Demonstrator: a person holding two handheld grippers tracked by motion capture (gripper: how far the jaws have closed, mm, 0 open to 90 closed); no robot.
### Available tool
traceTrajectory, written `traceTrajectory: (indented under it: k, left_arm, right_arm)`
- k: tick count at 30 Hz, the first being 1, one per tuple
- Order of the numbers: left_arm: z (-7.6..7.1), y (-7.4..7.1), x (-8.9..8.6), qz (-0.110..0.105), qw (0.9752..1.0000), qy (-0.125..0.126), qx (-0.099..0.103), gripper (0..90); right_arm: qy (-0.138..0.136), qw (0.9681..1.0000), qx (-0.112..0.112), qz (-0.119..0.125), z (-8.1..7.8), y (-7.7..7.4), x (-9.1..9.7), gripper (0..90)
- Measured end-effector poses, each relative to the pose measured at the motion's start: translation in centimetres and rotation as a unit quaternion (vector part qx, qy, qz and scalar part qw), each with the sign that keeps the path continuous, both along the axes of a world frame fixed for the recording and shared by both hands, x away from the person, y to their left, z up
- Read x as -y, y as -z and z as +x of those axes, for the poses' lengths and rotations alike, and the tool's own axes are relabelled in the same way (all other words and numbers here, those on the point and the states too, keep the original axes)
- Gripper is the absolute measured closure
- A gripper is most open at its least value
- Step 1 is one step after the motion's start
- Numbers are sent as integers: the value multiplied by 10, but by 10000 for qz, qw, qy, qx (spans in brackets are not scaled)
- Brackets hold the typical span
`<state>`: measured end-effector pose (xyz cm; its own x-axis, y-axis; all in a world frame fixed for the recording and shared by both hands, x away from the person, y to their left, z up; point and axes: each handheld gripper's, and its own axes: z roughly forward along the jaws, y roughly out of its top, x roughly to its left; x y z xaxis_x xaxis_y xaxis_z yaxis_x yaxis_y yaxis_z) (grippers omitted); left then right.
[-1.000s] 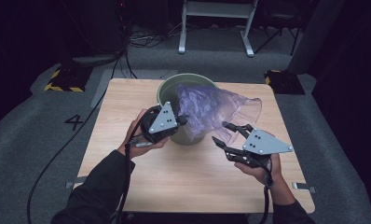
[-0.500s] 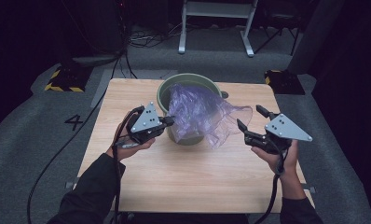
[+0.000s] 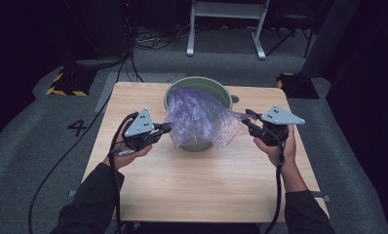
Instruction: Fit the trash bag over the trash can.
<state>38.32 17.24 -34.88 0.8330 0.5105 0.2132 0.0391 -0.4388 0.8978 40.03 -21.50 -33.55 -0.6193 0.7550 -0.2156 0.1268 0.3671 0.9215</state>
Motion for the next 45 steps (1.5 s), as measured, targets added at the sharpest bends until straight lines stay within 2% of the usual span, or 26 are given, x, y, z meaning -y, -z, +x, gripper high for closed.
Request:
traceTrajectory:
  k: [2,5,7,9,10,11,14,18,19,21,22,24,25,27,30,31,32,34,37,39,42,44,45]
  left_arm:
    - [0,4,-4,-42,10000,-15,-57,880]
    - [-1,7,-7,-43,9999,-101,-27,849]
    - [-7,7,-10,-110,9994,-323,20,667]
    - [-13,5,-12,-184,9994,-303,61,545]
    - [-13,5,-12,-184,9994,-303,61,459]
    - [-20,3,-13,-261,9991,-320,42,329]
    - [-29,1,-15,-276,9992,-243,131,232]
    - [-39,-1,-15,-280,9994,-98,174,163]
    - [-46,-3,-13,-319,9993,56,194,159]
    - [-49,-4,-12,-308,9992,94,227,155]
    - [-54,-4,-8,-339,9990,207,220,154]
    - [-57,-3,-1,-253,9988,349,239,152]
    - [-57,-3,-1,-253,9988,349,239,151]
    - [-56,-1,10,-158,9987,420,233,152]
    - [-50,-1,18,-124,9990,382,192,159]
    - [-47,-1,20,-98,9990,382,217,186]
    - [-45,-1,21,-74,9990,378,214,250]
    - [-39,-2,23,-37,9995,245,217,331]
    - [-32,-4,21,-28,9995,170,278,544]
    - [-29,-6,17,-16,9992,223,322,677]
    - [-29,-7,14,-104,9991,282,308,756]
    - [-30,-8,13,-138,9988,353,302,751]
    - [-33,-8,15,-132,9987,434,232,563]
  right_arm:
    - [-47,10000,-21,49,2,1,0,859]
    - [-70,10000,-7,17,2,3,0,897]
    - [-92,10000,26,-24,-1,4,-2,900]
    - [-145,9999,54,-41,-4,3,-3,900]
    - [-145,9999,54,-41,-4,3,-3,900]
    - [-130,9998,131,-99,-7,1,-5,900]
    - [-153,9996,209,-131,-11,-1,-7,900]
    - [-160,9993,270,-183,-15,-4,-11,900]
    - [-147,9992,298,-209,-16,-5,-12,900]
    - [-159,9993,285,-207,-17,-6,-13,896]
    - [-145,9992,292,-234,-17,-6,-14,889]
    - [-159,9992,280,-232,-17,-6,-15,884]
    - [-159,9992,280,-232,-17,-6,-15,884]
    - [-180,9991,272,-261,-17,-6,-17,875]
    - [-189,9991,268,-276,-17,-7,-19,869]
    - [-199,9991,262,-279,-17,-7,-20,870]
    - [-207,9990,265,-295,-16,-7,-20,870]
    - [-212,9989,265,-330,-16,-7,-21,871]
    - [-219,9988,267,-358,-15,-7,-22,874]
    - [-214,9988,263,-367,-15,-7,-22,878]
    - [-214,9987,269,-377,-15,-7,-21,886]
    - [-215,9987,265,-381,-15,-7,-21,886]
    - [-211,9987,263,-382,-15,-7,-21,887]
